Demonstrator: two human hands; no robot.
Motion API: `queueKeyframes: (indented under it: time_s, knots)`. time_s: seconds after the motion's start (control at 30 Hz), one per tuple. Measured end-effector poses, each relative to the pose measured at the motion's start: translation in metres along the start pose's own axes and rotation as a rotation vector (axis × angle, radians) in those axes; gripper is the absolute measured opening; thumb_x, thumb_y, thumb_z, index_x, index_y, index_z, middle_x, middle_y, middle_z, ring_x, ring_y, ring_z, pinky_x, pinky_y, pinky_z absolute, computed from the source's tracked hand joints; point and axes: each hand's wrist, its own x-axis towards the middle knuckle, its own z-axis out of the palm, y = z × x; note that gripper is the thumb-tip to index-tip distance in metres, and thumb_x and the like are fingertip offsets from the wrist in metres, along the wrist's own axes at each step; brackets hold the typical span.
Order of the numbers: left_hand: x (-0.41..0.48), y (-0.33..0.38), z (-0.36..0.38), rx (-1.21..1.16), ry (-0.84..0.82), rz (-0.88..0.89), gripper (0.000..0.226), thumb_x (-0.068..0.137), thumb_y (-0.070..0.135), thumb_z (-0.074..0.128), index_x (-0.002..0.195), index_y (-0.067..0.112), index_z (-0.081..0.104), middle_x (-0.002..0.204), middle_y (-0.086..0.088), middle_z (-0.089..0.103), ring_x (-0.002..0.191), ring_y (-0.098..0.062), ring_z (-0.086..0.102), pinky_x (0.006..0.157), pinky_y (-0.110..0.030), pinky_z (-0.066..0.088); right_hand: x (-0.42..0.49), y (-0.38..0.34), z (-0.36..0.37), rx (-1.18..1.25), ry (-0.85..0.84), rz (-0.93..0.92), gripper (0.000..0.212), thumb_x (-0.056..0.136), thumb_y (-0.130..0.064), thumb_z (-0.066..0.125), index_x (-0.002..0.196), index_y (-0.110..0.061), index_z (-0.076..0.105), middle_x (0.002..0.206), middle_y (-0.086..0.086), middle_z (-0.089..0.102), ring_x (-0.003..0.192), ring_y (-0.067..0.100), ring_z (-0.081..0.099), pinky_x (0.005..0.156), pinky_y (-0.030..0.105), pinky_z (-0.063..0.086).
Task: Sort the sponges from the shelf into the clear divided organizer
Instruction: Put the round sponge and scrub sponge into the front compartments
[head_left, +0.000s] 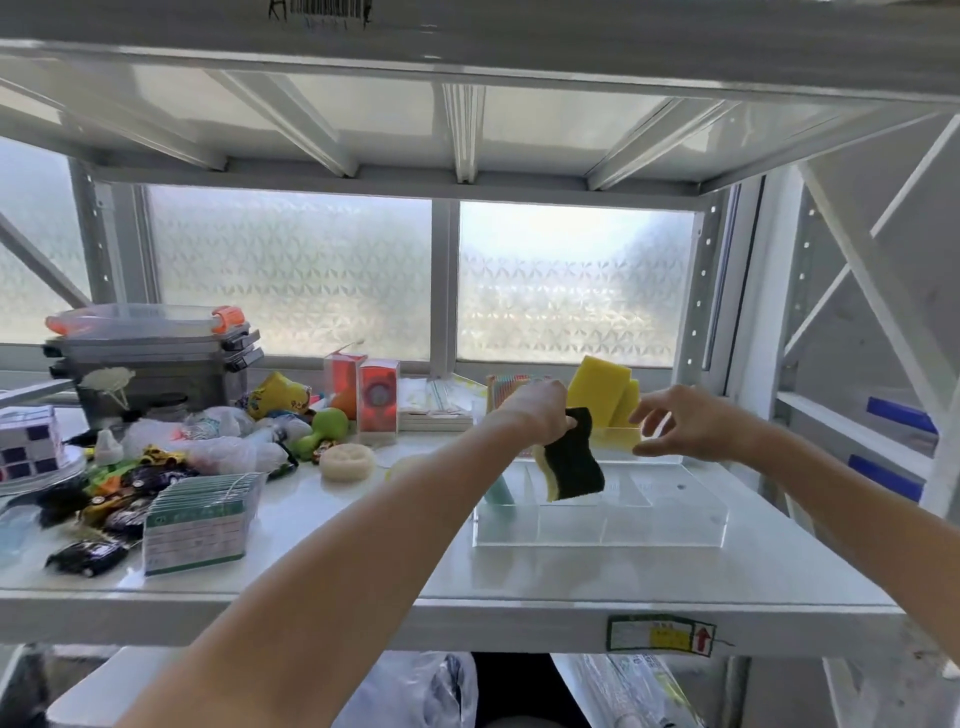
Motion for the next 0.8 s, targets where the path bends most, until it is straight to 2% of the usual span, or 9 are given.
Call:
queueKeyframes:
  time_s: [0.1, 0.17, 0.27, 0.33, 0.43, 0.53, 0.63, 0.7, 0.8]
  knots:
    - [0.002, -0.007, 0.003, 0.022, -0.031, -0.053, 0.034, 0.092, 0.03, 0.057, 0.114, 0.004, 0.059, 0.112, -0.015, 0.066, 0.094, -0.027, 0.06, 0.073, -0.031, 0.044, -0.003, 0.005, 0.001, -0.017, -0.001, 0.034, 0.041, 0.072, -0.03, 0.08, 0.107, -0.013, 0.067, 0.094, 0.002, 0.071, 0.084, 0.015, 0.067, 0.074, 0.024, 0.053]
    - [0.001, -0.009, 0.01, 0.008, -0.067, -0.097, 0.036, 0.092, 0.031, 0.057, 0.115, 0.003, 0.059, 0.114, -0.015, 0.064, 0.093, -0.027, 0.06, 0.076, -0.032, 0.046, -0.003, 0.008, 0.003, -0.022, 0.002, 0.054, 0.04, 0.072, -0.029, 0.08, 0.106, -0.013, 0.068, 0.094, 0.003, 0.071, 0.083, 0.015, 0.067, 0.07, 0.021, 0.049]
    - [-0.004, -0.006, 0.029, 0.019, -0.057, -0.131, 0.039, 0.093, 0.033, 0.055, 0.12, 0.004, 0.057, 0.121, -0.016, 0.061, 0.11, -0.031, 0.059, 0.086, -0.036, 0.048, -0.004, 0.01, 0.008, -0.017, -0.001, 0.085, 0.039, 0.072, -0.029, 0.08, 0.105, -0.012, 0.069, 0.09, 0.0, 0.07, 0.083, 0.016, 0.066, 0.078, 0.029, 0.053]
    - [-0.009, -0.006, 0.033, 0.112, 0.005, -0.083, 0.046, 0.093, 0.039, 0.053, 0.124, 0.005, 0.056, 0.128, -0.016, 0.057, 0.119, -0.031, 0.053, 0.097, -0.04, 0.044, -0.005, 0.011, 0.011, -0.046, -0.008, 0.101, 0.039, 0.072, -0.031, 0.08, 0.104, -0.013, 0.069, 0.089, -0.004, 0.069, 0.083, 0.014, 0.066, 0.083, 0.034, 0.055]
    - [-0.015, -0.029, 0.005, 0.083, 0.097, -0.032, 0.059, 0.09, 0.05, 0.051, 0.13, 0.006, 0.053, 0.133, -0.016, 0.053, 0.122, -0.03, 0.05, 0.103, -0.042, 0.043, -0.002, -0.003, 0.006, -0.087, 0.016, 0.076, 0.039, 0.072, -0.031, 0.079, 0.105, -0.012, 0.069, 0.092, -0.001, 0.07, 0.082, 0.015, 0.065, 0.083, 0.037, 0.056]
    - [-0.026, -0.094, -0.039, 0.037, 0.113, -0.134, 0.052, 0.091, 0.039, 0.054, 0.13, 0.004, 0.052, 0.13, -0.016, 0.057, 0.119, -0.03, 0.055, 0.1, -0.04, 0.046, 0.015, -0.046, -0.002, -0.052, 0.149, -0.04, 0.035, 0.074, -0.026, 0.078, 0.104, -0.011, 0.069, 0.098, 0.005, 0.072, 0.08, 0.016, 0.065, 0.08, 0.036, 0.056]
    - [-0.05, -0.17, -0.054, 0.115, -0.09, -0.312, 0.034, 0.089, 0.026, 0.059, 0.115, 0.005, 0.059, 0.123, -0.014, 0.063, 0.103, -0.025, 0.06, 0.083, -0.031, 0.047, 0.043, -0.123, 0.011, 0.036, 0.228, -0.206, 0.032, 0.076, -0.023, 0.076, 0.105, -0.013, 0.069, 0.102, 0.005, 0.072, 0.086, 0.017, 0.065, 0.079, 0.031, 0.053]
    - [-0.068, -0.207, -0.042, 0.174, -0.245, -0.389, 0.034, 0.087, 0.02, 0.059, 0.117, 0.004, 0.057, 0.126, -0.011, 0.059, 0.107, -0.025, 0.059, 0.082, -0.029, 0.045, 0.061, -0.174, 0.045, -0.009, 0.114, -0.275, 0.039, 0.076, -0.022, 0.073, 0.114, -0.013, 0.065, 0.111, 0.005, 0.068, 0.098, 0.021, 0.064, 0.085, 0.034, 0.053]
    - [-0.078, -0.24, -0.011, 0.215, -0.318, -0.43, 0.049, 0.084, 0.019, 0.058, 0.13, 0.005, 0.049, 0.132, -0.01, 0.056, 0.12, -0.028, 0.055, 0.097, -0.035, 0.047, 0.083, -0.218, 0.12, -0.342, -0.214, -0.227, 0.042, 0.079, -0.012, 0.067, 0.12, -0.005, 0.058, 0.123, 0.013, 0.061, 0.115, 0.029, 0.058, 0.09, 0.037, 0.051]
